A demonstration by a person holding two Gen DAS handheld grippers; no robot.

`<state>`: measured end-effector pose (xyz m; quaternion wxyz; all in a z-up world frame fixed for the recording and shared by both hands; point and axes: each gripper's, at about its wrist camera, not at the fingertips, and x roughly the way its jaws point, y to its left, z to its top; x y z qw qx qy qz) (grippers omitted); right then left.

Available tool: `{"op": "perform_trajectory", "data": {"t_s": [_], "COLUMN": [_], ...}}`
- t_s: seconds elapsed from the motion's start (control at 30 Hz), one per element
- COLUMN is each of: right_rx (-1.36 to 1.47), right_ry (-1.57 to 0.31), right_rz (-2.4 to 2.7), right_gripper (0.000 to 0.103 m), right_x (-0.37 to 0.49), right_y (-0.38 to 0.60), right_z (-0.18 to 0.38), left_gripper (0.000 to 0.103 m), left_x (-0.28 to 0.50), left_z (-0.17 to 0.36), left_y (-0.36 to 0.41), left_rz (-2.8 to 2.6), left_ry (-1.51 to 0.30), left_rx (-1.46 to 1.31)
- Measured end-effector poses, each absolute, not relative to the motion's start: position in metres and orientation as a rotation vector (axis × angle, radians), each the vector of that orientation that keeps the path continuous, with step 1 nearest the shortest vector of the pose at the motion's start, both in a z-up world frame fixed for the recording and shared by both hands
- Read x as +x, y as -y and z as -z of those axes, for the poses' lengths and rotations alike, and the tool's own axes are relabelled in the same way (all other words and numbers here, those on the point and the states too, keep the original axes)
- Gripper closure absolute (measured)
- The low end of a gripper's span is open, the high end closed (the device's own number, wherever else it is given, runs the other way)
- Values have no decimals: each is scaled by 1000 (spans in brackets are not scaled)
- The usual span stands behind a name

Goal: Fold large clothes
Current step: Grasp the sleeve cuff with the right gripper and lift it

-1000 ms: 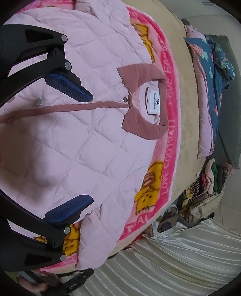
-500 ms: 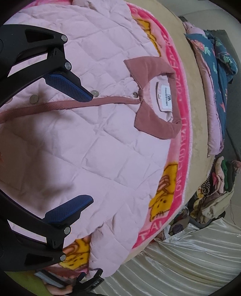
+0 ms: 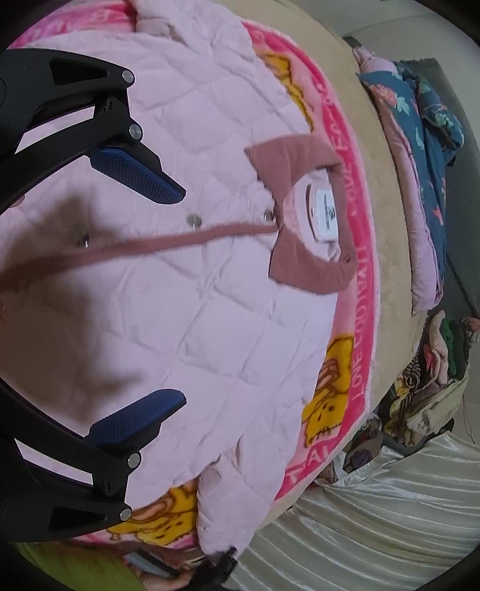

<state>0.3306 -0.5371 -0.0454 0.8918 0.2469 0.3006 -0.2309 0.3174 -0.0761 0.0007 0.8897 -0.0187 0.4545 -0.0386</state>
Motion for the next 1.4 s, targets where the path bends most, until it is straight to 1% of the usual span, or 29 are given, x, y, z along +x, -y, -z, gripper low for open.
{"op": "perform_trajectory", "data": {"t_s": [0.07, 0.27, 0.53, 0.93, 1.4], "right_rx": [475, 334, 224, 148, 42], "right_ry": [-590, -491, -431, -418, -430], "right_rz": [418, 279, 159, 49, -125], "right_gripper": [81, 84, 85, 86, 86], "right_x": [330, 335, 344, 351, 343], "right_y": [523, 463, 386, 289, 188], "right_z": [25, -36, -84, -113, -119], "left_gripper": [9, 9, 9, 9, 9], "left_x": [316, 308, 292, 282, 267], "left_z": [-3, -12, -19, -22, -40], "left_y": [65, 30, -11, -81, -116], "left_rz": [64, 16, -1, -51, -46], "left_ry": [-940, -908, -852, -817, -764], "left_rx": [-55, -91, -99, -213, -300]}}
